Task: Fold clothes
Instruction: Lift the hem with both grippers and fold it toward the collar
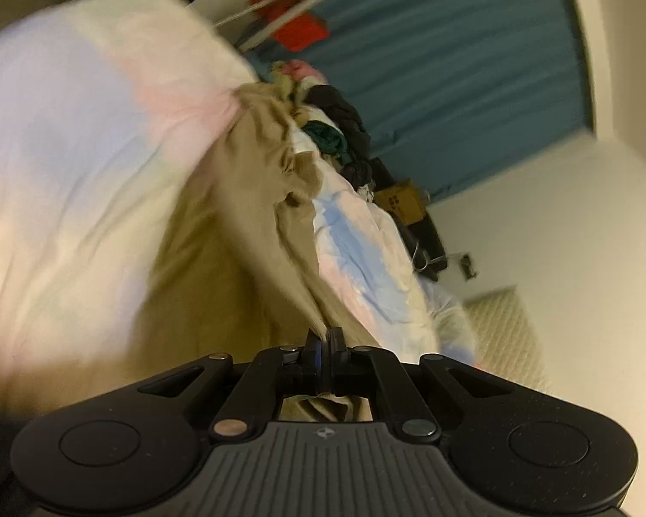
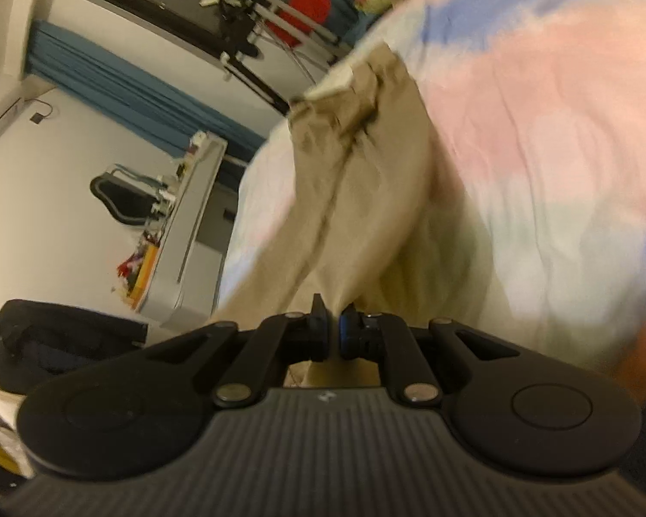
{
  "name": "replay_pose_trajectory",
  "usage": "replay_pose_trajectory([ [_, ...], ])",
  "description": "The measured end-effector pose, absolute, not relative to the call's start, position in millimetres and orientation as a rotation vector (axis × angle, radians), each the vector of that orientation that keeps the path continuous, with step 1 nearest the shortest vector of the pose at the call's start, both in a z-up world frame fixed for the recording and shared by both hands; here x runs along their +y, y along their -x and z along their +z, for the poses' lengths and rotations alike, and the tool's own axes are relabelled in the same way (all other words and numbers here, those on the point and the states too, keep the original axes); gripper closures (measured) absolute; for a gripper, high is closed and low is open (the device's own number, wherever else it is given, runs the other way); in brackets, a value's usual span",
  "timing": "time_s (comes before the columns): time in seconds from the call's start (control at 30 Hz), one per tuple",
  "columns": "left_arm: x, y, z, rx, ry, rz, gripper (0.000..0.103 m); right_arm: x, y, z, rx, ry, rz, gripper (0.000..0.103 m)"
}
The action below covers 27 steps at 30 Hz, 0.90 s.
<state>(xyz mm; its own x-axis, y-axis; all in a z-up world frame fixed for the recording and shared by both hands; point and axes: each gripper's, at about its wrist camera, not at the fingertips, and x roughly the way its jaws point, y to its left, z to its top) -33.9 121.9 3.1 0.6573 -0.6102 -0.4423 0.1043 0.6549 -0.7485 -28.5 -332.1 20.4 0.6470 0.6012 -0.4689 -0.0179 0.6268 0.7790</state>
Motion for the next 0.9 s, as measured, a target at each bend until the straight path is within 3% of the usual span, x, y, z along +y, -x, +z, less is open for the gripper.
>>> replay_pose_trajectory([
  [0.43,93.8,-156.4,27.6,0.579,0.439,-0.282,0.100,-310.1,-172.2,21.6,0.667,-0.635,0.288,0.095],
  [0.73,43.5,-304.8,-47.4,0.631,0.239,-0.206,0.100,-297.7,-291.7,-48.2,0.720,-0.469,0.216,0.094],
  [0.9,30.7,-331.0,-89.4,0.669,0.165,-0.174,0.098,-291.9,-304.9,-75.7,0.746,-0.412,0.224,0.094],
])
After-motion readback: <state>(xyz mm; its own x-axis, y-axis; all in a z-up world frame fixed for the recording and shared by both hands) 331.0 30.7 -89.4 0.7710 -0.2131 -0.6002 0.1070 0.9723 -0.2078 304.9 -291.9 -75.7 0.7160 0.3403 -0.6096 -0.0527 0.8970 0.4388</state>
